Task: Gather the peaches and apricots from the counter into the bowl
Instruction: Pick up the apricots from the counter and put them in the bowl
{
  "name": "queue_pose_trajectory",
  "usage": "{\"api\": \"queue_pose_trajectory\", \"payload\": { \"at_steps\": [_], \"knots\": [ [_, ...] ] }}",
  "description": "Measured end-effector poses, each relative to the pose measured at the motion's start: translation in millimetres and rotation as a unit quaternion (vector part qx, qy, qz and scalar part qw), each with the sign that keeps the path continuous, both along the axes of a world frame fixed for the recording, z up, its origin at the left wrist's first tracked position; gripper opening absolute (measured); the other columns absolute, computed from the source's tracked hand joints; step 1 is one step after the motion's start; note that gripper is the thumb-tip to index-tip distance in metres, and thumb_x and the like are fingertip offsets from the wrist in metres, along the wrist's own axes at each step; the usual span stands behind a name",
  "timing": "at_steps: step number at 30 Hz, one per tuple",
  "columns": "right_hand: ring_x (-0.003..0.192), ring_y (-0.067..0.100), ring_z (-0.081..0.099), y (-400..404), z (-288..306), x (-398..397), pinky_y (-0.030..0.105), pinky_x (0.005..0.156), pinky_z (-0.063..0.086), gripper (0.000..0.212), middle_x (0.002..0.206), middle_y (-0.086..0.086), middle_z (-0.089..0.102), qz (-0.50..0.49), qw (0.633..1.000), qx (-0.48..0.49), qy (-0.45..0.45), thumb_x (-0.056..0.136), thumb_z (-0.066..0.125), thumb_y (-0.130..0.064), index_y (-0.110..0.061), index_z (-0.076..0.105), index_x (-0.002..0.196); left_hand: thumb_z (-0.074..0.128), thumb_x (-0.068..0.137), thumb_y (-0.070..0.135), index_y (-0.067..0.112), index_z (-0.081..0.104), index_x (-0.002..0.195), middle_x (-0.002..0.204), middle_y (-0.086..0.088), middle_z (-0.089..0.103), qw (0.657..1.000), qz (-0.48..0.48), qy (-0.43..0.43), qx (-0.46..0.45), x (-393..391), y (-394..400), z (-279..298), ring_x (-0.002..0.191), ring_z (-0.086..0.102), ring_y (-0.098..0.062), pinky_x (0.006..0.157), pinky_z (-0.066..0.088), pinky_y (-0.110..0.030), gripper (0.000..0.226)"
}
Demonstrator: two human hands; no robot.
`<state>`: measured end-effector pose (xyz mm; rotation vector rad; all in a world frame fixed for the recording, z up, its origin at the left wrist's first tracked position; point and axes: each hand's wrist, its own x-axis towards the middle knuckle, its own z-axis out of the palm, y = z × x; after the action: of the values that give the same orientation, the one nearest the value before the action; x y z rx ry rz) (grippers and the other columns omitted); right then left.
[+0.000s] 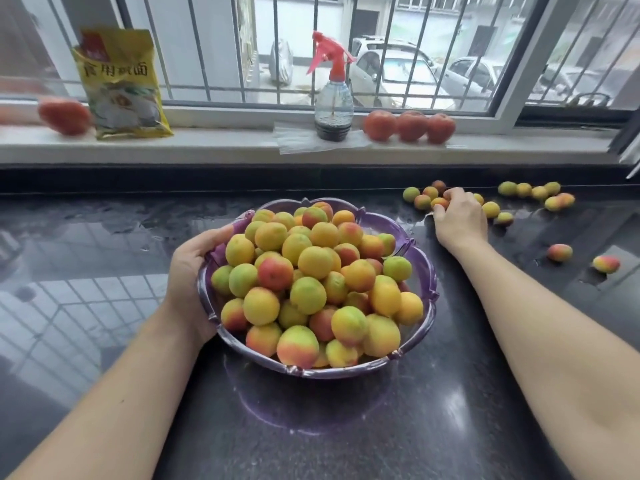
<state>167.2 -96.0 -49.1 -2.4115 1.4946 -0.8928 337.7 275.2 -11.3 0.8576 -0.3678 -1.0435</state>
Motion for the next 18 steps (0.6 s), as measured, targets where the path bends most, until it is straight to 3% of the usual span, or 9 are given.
{"api": "queue_pose_trajectory", "payload": {
  "at_steps": [4, 7, 9, 11, 15, 18],
  "knots": [
    [0.121, 0.035, 0.053, 24.9, 2.8, -12.6, 0.038, 0.101, 0.042, 0.041, 0.132, 0.018, 0.059, 0.022, 0.995, -0.003, -0.102, 0.096, 0.052, -0.025, -0.012, 0.061, 0.134, 0.045, 0.104, 0.038, 0.006, 0.080, 0.118, 0.132, -0.022, 0.073, 1.000, 0.003, 0.002, 0.017, 0.2, 1.0, -0.1, 0.113, 0.075, -0.040, 0.083, 0.065, -0.053, 0.049],
    [0.110, 0.025, 0.057, 43.4, 2.1, -30.9, 0.029, 0.099, 0.041, 0.037, 0.127, 0.014, 0.061, 0.036, 0.984, 0.004, -0.176, 0.095, 0.057, -0.027, -0.014, 0.067, 0.129, 0.042, 0.107, 0.038, 0.007, 0.084, 0.110, 0.127, -0.020, 0.076, 1.000, 0.005, -0.001, 0.020, -2.9, 1.6, 1.1, 0.108, 0.077, -0.038, 0.079, 0.066, -0.050, 0.052],
    [0.103, 0.020, 0.061, 54.2, 1.1, -43.6, 0.037, 0.101, 0.051, 0.035, 0.123, 0.010, 0.061, 0.053, 0.973, 0.049, -0.218, 0.091, 0.064, -0.031, -0.023, 0.068, 0.126, 0.042, 0.107, 0.037, 0.006, 0.083, 0.113, 0.127, -0.020, 0.075, 1.000, 0.007, -0.004, 0.025, -2.8, 2.3, 1.0, 0.108, 0.077, -0.038, 0.080, 0.066, -0.051, 0.051],
    [0.103, 0.017, 0.066, 69.2, 6.9, -52.4, 0.042, 0.097, 0.056, 0.037, 0.120, 0.005, 0.065, 0.083, 0.957, 0.098, -0.260, 0.090, 0.069, -0.031, -0.026, 0.068, 0.126, 0.041, 0.108, 0.038, 0.005, 0.074, 0.129, 0.135, -0.021, 0.072, 0.999, 0.004, -0.006, 0.032, -0.4, 4.3, -1.4, 0.117, 0.073, -0.040, 0.089, 0.064, -0.055, 0.051],
    [0.108, 0.016, 0.070, 111.0, 41.5, -52.4, 0.032, 0.097, 0.055, 0.038, 0.118, -0.002, 0.072, 0.208, 0.897, 0.186, -0.342, 0.099, 0.063, -0.014, -0.017, 0.061, 0.136, 0.041, 0.110, 0.039, 0.004, 0.069, 0.138, 0.137, -0.021, 0.070, 0.999, -0.016, -0.003, 0.033, 1.5, 5.6, -4.2, 0.123, 0.070, -0.042, 0.095, 0.061, -0.058, 0.053],
    [0.109, 0.015, 0.071, 144.7, 69.0, -49.7, 0.029, 0.097, 0.054, 0.038, 0.119, 0.000, 0.073, 0.319, 0.872, 0.196, -0.315, 0.102, 0.057, -0.006, -0.016, 0.059, 0.138, 0.043, 0.109, 0.040, 0.005, 0.064, 0.144, 0.141, -0.022, 0.068, 0.999, -0.019, -0.005, 0.031, 6.3, 3.5, -7.4, 0.128, 0.067, -0.042, 0.103, 0.057, -0.061, 0.053]
  ]
}}
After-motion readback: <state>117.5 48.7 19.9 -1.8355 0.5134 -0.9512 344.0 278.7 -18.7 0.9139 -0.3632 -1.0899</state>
